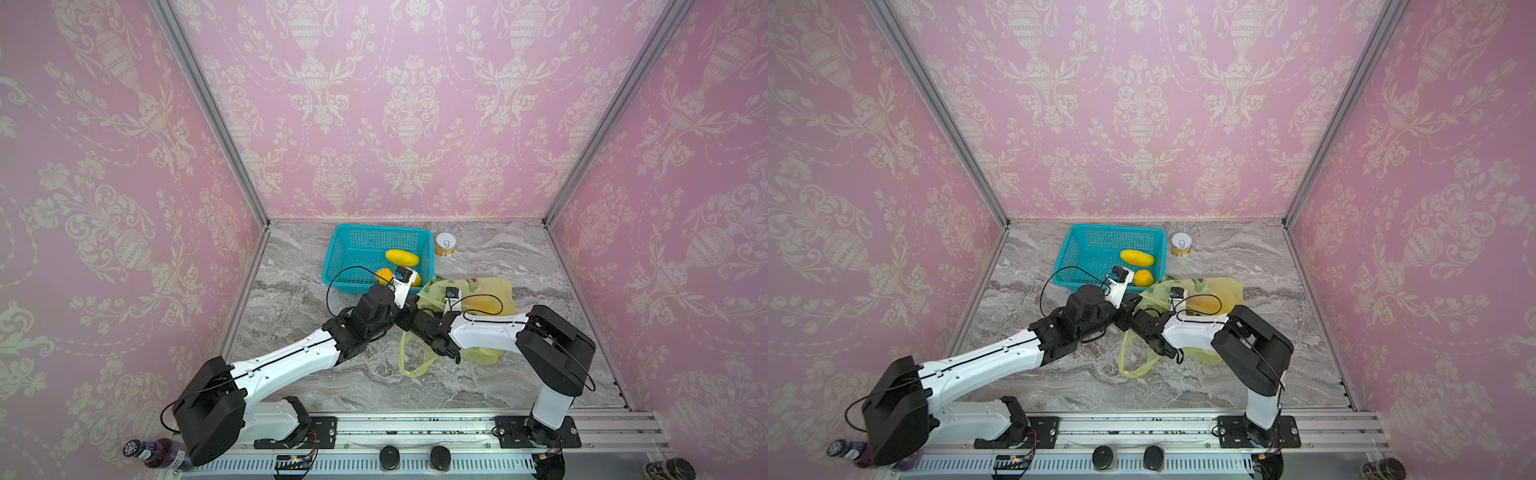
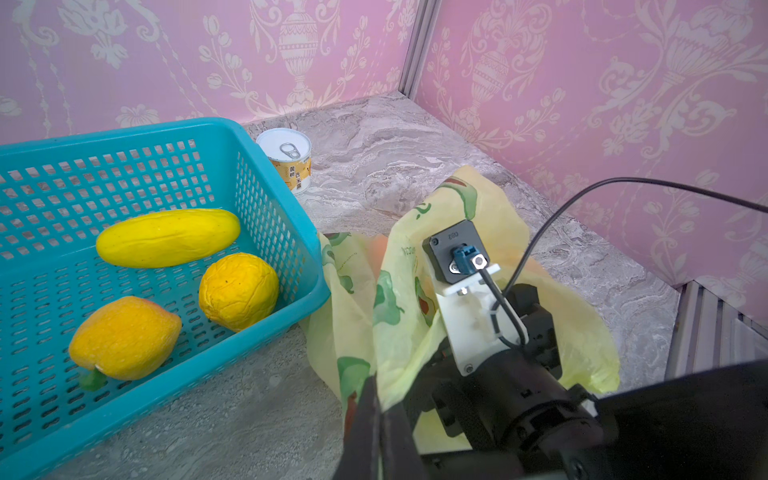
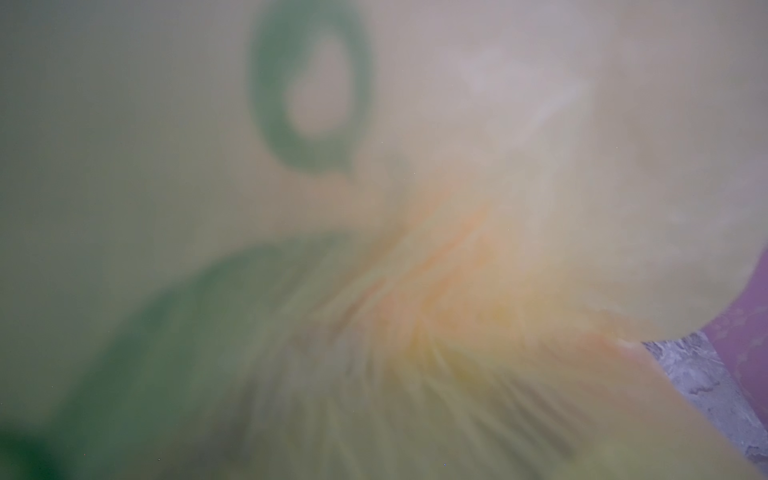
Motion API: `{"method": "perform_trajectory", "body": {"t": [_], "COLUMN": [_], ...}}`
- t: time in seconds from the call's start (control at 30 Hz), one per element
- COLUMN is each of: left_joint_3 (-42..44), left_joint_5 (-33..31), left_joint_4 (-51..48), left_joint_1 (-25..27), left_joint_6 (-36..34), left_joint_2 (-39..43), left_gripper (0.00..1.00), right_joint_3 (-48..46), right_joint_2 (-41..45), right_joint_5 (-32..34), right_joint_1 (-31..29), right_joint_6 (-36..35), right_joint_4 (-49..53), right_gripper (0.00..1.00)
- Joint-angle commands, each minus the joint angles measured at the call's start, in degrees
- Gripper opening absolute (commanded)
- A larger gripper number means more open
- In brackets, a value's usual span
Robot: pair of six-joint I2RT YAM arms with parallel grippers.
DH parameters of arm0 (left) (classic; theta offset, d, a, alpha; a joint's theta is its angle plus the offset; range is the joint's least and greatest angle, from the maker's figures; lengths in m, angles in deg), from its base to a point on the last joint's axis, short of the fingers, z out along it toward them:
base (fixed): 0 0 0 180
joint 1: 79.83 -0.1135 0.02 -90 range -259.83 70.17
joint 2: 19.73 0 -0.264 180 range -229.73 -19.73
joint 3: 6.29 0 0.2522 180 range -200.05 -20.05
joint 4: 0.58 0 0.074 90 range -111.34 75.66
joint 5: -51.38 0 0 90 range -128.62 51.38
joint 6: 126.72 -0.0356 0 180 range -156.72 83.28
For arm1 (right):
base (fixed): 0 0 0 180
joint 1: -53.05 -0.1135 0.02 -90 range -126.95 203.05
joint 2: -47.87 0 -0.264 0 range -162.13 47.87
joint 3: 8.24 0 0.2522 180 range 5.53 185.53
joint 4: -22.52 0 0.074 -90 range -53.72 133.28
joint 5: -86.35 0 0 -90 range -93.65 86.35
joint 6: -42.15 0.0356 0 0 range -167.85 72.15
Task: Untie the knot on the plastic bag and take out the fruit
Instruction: 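Reach the right gripper into the bag and grasp the orange-yellow papaya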
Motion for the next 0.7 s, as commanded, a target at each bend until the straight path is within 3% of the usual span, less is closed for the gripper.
{"method": "perform_trajectory", "body": {"t": [0.0, 0.23, 0.67], "left_joint_3": [0.9, 1.2, 1.9], "left_joint_5": [-0.2, 0.2, 1.2], "left_joint_4": [0.8, 1.3, 1.8], "left_joint_1": [-0.3, -0.3, -0.3], "left_joint_6": [-1.0, -0.7, -0.4], "left_joint_2": [0.1, -0.4, 0.2], "left_gripper": [0.0, 0.0, 0.0], "right_joint_3": [-0.8, -3.6, -1.4], "right_joint_2": [0.2, -0.4, -4.6], "right_joint_5": [-0.1, -2.9, -4.8], "right_joint_1": [1.8, 6.3, 10.0], "right_joint_6": [-0.3, -3.7, -6.9], "right_joint_4": [-1.1, -6.6, -11.7], "right_gripper": [0.8, 0.78, 0.61]}}
